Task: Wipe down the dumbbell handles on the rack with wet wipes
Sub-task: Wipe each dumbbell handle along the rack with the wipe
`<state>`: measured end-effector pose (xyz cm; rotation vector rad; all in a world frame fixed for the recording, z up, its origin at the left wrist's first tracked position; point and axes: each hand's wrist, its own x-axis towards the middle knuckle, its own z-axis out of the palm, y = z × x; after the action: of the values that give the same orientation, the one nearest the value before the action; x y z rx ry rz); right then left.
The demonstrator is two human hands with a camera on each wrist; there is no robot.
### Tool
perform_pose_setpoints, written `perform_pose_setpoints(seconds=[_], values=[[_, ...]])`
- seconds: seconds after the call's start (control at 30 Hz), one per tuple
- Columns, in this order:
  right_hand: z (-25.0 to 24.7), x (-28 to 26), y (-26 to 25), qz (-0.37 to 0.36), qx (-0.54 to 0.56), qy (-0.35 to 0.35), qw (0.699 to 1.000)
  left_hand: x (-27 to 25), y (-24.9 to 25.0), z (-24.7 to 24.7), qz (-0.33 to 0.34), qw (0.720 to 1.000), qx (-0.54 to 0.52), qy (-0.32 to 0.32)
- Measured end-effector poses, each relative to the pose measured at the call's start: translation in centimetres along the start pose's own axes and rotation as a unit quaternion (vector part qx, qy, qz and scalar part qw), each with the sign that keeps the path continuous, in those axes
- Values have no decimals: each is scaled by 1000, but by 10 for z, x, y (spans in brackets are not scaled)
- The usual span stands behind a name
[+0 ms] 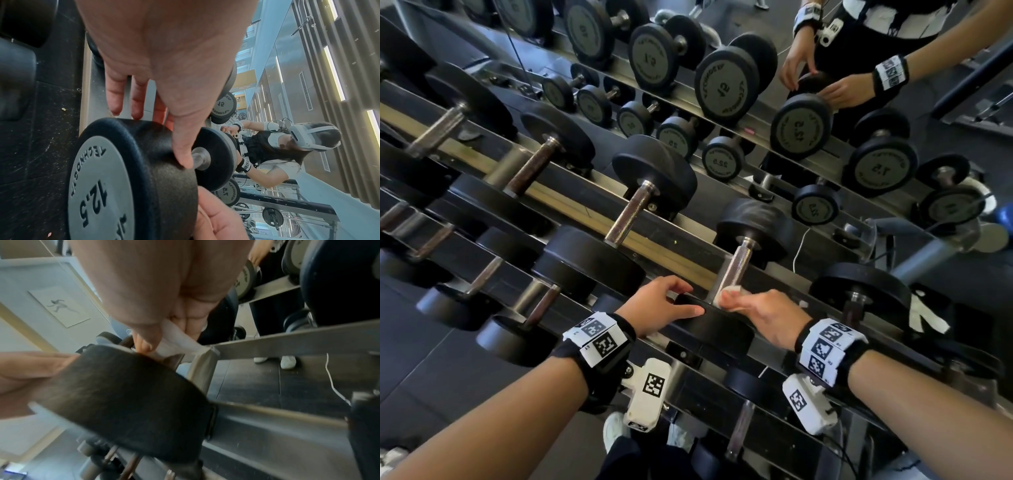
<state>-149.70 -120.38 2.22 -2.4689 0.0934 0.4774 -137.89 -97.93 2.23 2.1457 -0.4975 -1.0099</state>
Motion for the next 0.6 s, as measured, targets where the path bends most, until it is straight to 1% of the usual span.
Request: perform_pose_setpoints(seconds=[0.03,0.1,0.17,0.2,0.23,0.3,0.33,0.37,0.43,0.47,0.5,0.6], values=[[2,-1,1,6,0,-18,1000,0,-1,0,1,1000,-2,2],[1,-1,-1,32,72,-29,996,0,-1,0,1,1000,-4,4],[-9,1,-4,46,147,-3,988,0,-2,0,1,1000,-7,1],[-16,1,-7,56,182,30,981,0,-2,0,1,1000,-6,0],[-23,0,-9,71,216,82,970,1,-1,0,0,1000,-6,-1],[-35,0,-6,113,229,218,942,1,-1,1,-6,1000,-9,-1],[-37,0,-4,135,223,263,929,2,-1,1,-8,1000,-11,-2],[-37,2,-2,159,218,285,920,2,-1,1,-8,1000,-11,-2],[-31,8,1,201,202,289,914,3,-2,2,-6,1000,-11,-3],[-26,12,1,210,198,294,911,3,-3,2,-5,1000,-10,-3],[-21,16,1,210,197,304,908,4,-4,2,-4,1000,-10,-3],[-7,27,-4,178,226,337,897,6,-7,3,0,1000,-15,-3]])
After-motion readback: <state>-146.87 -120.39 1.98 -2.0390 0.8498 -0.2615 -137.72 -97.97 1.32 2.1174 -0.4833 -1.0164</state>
